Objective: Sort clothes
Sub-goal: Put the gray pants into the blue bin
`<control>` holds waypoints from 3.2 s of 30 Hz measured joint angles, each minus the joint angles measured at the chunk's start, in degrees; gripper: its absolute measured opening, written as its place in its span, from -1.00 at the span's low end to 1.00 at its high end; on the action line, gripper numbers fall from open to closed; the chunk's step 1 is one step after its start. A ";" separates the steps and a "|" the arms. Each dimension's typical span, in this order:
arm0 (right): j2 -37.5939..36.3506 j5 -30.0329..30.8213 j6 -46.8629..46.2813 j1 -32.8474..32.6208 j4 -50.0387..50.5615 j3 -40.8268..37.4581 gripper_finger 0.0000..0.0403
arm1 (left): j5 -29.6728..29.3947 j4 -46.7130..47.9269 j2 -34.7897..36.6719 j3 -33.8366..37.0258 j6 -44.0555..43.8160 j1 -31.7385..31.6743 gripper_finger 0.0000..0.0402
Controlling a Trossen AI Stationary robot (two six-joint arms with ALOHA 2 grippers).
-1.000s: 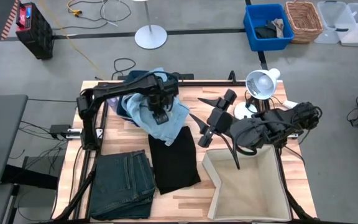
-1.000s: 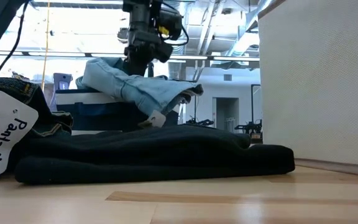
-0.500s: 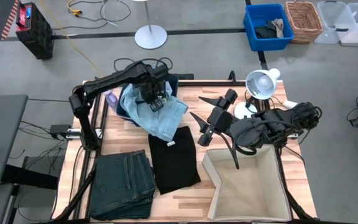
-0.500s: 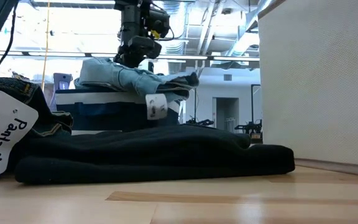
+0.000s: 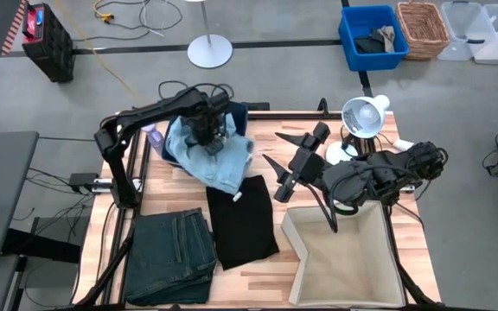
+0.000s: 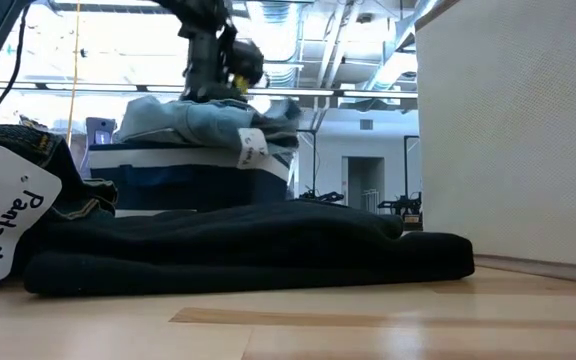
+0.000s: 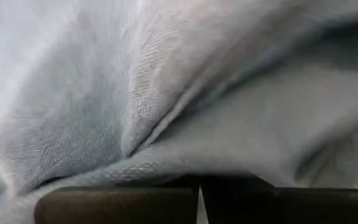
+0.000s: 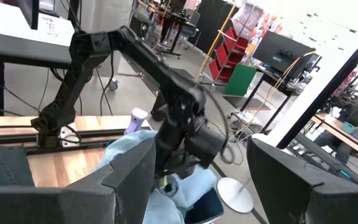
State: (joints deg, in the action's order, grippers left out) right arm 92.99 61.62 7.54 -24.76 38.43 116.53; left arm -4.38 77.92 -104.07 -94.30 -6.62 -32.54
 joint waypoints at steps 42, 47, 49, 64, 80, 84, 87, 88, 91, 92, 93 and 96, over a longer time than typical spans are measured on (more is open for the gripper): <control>-0.57 -6.21 1.91 2.31 -3.14 0.00 0.34 | 5.49 -5.52 31.00 4.81 -1.81 13.19 0.22; -1.39 -7.85 3.92 4.32 -3.32 0.00 0.34 | 1.57 -5.89 28.29 4.81 -0.53 22.70 0.22; -1.50 -7.98 4.52 4.69 -3.36 0.00 0.34 | -0.43 -5.20 26.04 4.78 1.22 26.35 0.22; -1.99 -7.99 4.97 4.49 -3.08 0.00 0.34 | -14.73 -4.32 10.75 4.81 10.89 38.65 0.27; -1.97 -7.90 4.95 3.32 -3.34 0.00 0.34 | -25.45 -2.44 -0.53 4.82 9.16 37.82 0.24; -1.97 -7.88 4.64 3.11 -3.34 0.00 0.34 | -28.98 -2.80 -1.09 4.81 8.45 36.97 -0.01; -1.97 -7.71 4.54 3.00 -3.34 0.00 0.34 | -29.46 -2.69 -0.90 4.81 8.31 36.57 -0.38; -1.95 -7.71 4.54 3.00 -3.32 0.00 0.34 | -29.46 -2.46 -0.70 4.81 8.31 36.55 -0.52; -1.95 -7.66 4.54 3.00 -3.34 0.00 0.34 | -29.43 -1.55 -0.16 4.30 8.34 36.48 -0.88; -1.95 -7.66 4.54 3.00 -3.34 0.00 0.34 | -29.07 -1.13 0.17 4.04 8.22 36.46 -0.89; -1.95 -7.66 4.54 3.00 -3.34 0.00 0.34 | -28.92 -0.74 0.25 3.35 7.83 36.43 -0.89; -1.95 -7.62 4.54 3.00 -3.38 0.00 0.34 | -29.00 0.46 2.17 1.23 6.13 36.37 -0.89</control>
State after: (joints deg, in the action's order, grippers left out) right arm 91.05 54.00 12.08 -21.76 35.05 116.53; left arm -33.38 78.37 -101.90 -93.07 -0.49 3.84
